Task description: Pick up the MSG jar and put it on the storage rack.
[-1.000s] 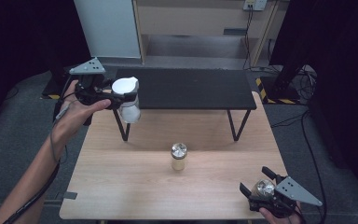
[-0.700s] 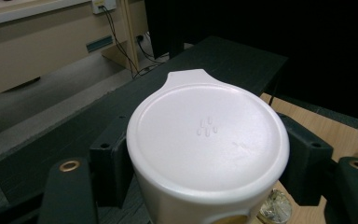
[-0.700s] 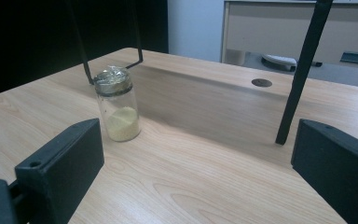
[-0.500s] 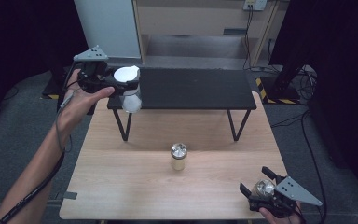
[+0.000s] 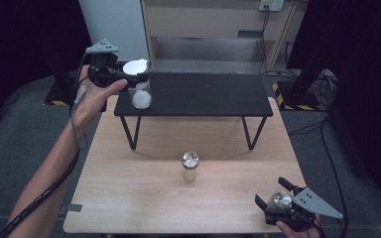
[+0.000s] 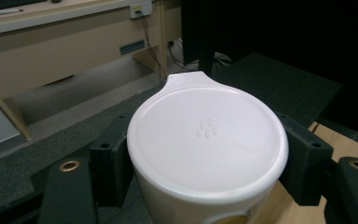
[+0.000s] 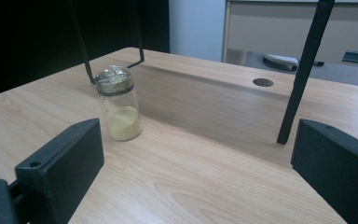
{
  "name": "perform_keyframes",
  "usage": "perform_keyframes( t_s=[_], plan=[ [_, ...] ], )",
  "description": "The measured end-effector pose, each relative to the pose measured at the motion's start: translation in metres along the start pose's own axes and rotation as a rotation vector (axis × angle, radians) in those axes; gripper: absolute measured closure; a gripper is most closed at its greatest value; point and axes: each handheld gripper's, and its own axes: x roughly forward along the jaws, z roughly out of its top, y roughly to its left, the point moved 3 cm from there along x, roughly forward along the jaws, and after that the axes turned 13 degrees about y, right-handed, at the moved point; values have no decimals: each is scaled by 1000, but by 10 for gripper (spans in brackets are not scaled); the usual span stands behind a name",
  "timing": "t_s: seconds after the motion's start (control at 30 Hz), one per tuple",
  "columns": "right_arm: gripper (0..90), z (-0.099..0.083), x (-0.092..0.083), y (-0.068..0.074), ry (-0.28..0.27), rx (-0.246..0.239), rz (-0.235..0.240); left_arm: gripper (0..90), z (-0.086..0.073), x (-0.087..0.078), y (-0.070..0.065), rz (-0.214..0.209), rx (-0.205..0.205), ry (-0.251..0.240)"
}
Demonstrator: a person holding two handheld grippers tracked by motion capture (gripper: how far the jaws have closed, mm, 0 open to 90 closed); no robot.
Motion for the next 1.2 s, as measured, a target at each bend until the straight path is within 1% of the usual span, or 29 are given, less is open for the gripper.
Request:
perform_keyframes(
  t_s=[0.03,0.07,0.1,0.2,0.4,0.53,0.73,0.87,1.03,1.2],
  plan=[
    [30,0,0,0,0,0,0,299,0,1,0,12,-11,-1],
    [30,0,0,0,-1,0,1,299,0,4,1,33,-33,-6],
    [30,0,0,0,-1,0,1,299,0,4,1,33,-33,-6],
    [31,0,0,0,-1,-3,2,299,1,9,3,61,-48,-6],
    [31,0,0,0,-2,0,4,299,2,19,8,97,-84,-8],
    [31,0,1,-1,-1,-2,7,299,4,26,9,122,-89,2],
    [31,0,0,-1,-2,0,7,299,6,34,11,144,-102,3],
    [31,0,1,-1,-3,1,8,299,7,39,13,146,-114,2],
    [31,-1,0,-1,-4,2,10,299,8,44,13,154,-119,1],
    [31,-1,1,-2,-5,1,13,299,8,48,14,149,-127,2]
  ],
)
